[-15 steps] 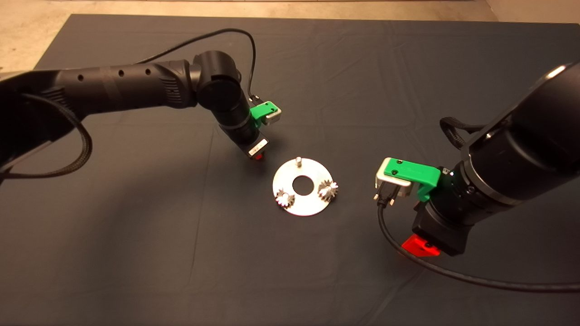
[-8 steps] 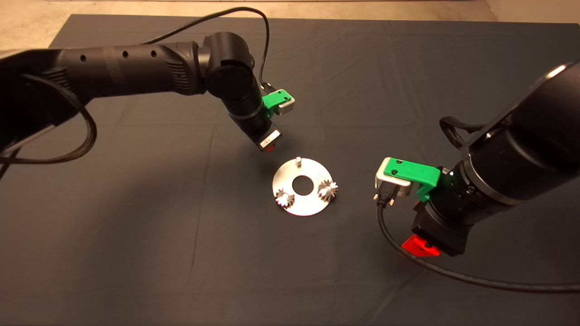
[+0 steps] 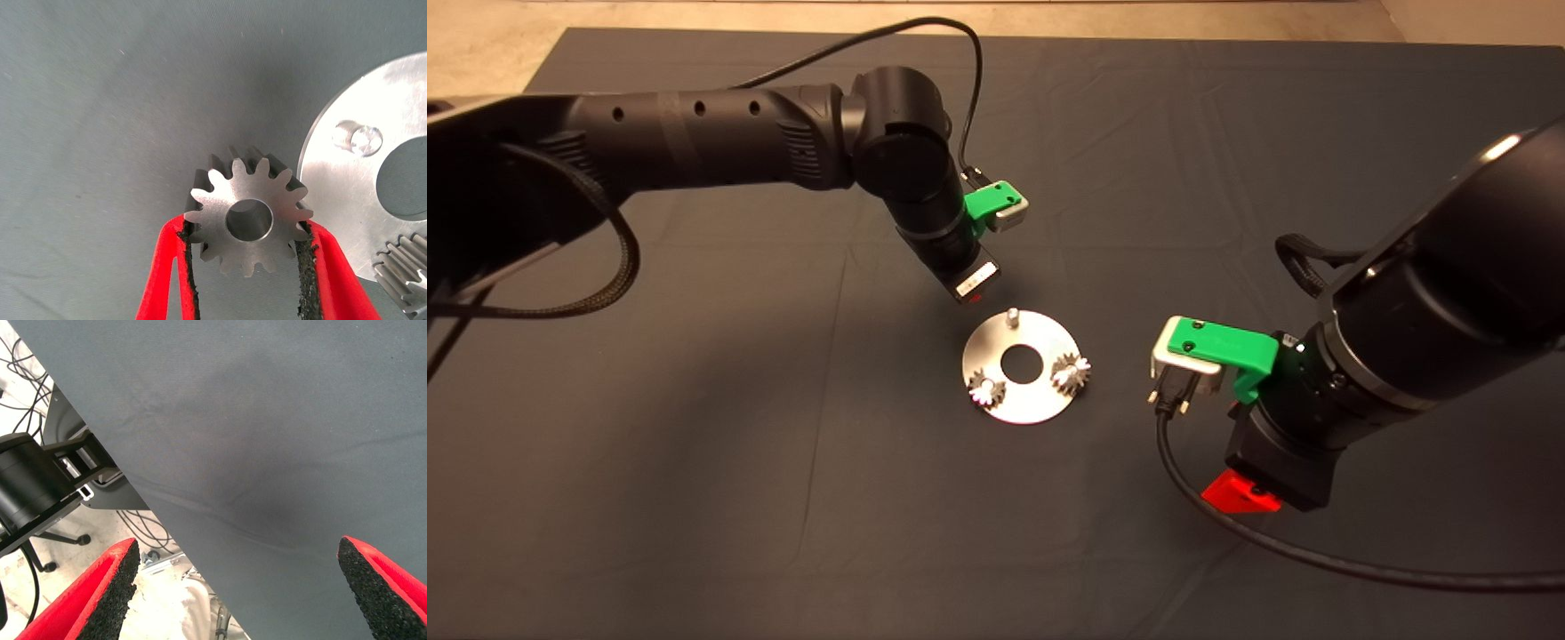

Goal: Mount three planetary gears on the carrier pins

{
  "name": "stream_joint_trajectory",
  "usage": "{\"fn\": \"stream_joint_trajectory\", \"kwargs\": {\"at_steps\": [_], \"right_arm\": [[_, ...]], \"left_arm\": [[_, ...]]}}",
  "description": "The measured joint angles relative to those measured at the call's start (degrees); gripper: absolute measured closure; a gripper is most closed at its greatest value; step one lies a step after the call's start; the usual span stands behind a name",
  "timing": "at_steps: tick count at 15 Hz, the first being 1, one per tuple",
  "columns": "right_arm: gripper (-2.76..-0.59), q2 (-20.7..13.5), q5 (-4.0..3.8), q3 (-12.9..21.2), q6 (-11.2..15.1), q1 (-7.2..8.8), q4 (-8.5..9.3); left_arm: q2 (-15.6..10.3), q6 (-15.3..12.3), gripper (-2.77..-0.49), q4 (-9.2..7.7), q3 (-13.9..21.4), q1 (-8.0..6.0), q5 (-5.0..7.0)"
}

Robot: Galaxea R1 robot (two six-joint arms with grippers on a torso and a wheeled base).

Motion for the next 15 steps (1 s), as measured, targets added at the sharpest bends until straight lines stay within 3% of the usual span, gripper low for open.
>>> {"fn": "stream_joint_trajectory", "kwargs": {"at_steps": [5,7,11,15], "right_arm": [[-2.20,0.33,-0.07,0.05,0.00,-2.00,0.02],[-2.20,0.49,-0.02,0.05,0.00,-2.05,0.02],[-2.20,0.50,-0.09,0.06,0.00,-5.99,0.16],[-2.20,0.50,-0.20,0.06,0.00,-5.55,0.16]], "left_arm": [[0.33,-0.02,-0.60,0.00,0.00,-1.06,0.63],[0.61,-0.05,-0.60,-0.02,0.00,-1.06,0.80],[1.23,-0.13,-0.60,-0.02,0.00,-1.09,0.90],[2.25,-1.43,-0.60,-0.02,0.07,-1.06,0.79]]}}
